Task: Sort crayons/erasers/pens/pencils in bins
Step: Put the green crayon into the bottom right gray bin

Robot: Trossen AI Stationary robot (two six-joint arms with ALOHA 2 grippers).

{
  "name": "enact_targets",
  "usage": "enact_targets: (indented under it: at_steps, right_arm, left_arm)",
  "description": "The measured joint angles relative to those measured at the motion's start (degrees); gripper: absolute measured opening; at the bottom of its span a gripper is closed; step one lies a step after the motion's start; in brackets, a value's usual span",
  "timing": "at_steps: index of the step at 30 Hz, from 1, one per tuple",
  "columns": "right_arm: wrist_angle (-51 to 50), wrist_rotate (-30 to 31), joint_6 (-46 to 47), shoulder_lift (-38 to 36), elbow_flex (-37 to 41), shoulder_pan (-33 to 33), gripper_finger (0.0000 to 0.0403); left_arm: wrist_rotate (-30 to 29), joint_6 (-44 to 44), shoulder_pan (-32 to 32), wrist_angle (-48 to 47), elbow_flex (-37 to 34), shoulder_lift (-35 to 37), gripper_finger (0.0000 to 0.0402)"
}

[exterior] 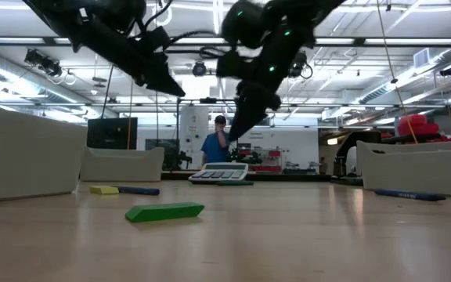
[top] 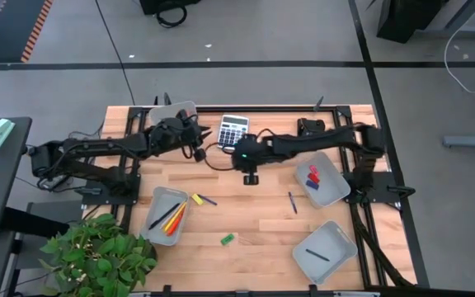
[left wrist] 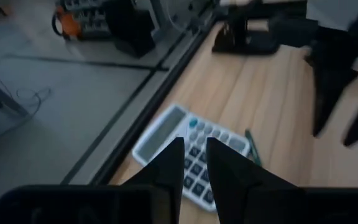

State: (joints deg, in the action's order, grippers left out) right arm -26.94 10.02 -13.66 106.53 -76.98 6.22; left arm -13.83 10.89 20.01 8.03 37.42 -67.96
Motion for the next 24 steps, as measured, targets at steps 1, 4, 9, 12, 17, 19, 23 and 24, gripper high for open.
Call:
enact_targets:
  at_steps: [1, 4, 9, 12, 17, 19, 23, 24]
  right_arm:
    - [-2.7, 0.0, -1.7, 2.0, -2.4, 0.3, 0.0135]
    - [-9.1, 0.2, -6.3, 7.2, -9.0, 0.8, 0.0135]
    - [-15.0, 0.0, -11.7, 14.0, -17.3, 2.1, 0.0135]
    - [-15.8, -1.8, -13.8, 16.4, -20.2, 3.8, 0.0135]
    - [-15.6, -5.9, -18.6, 17.7, -21.6, 6.4, 0.0135]
    - [-14.9, -6.7, -19.8, 17.6, -21.2, 7.4, 0.0135]
    - [-15.7, -8.9, -19.6, 17.6, -21.1, 9.4, 0.0135]
    - [-15.8, -9.4, -19.7, 17.6, -21.1, 9.7, 0.0135]
  left_arm:
    - [0.0, 0.0, 0.1, -1.1, 0.0, 0.0, 0.0075]
    - [-1.0, 0.3, 0.1, -4.5, 0.0, 0.0, 0.0071]
    - [-2.0, 0.2, 0.1, -6.4, 0.0, 0.3, 0.0069]
    - [-2.1, -0.1, 0.1, -7.1, 0.0, 0.3, 0.0072]
    - [-4.4, -0.2, 0.1, -10.9, 0.0, 0.3, 0.007]
    - [-6.6, -0.2, 0.1, -12.4, 0.0, 0.3, 0.0067]
    - [-7.2, -1.0, 0.1, -12.6, 0.0, 0.3, 0.0064]
    - [-7.2, -1.0, 0.0, -12.6, 0.0, 0.3, 0.0065]
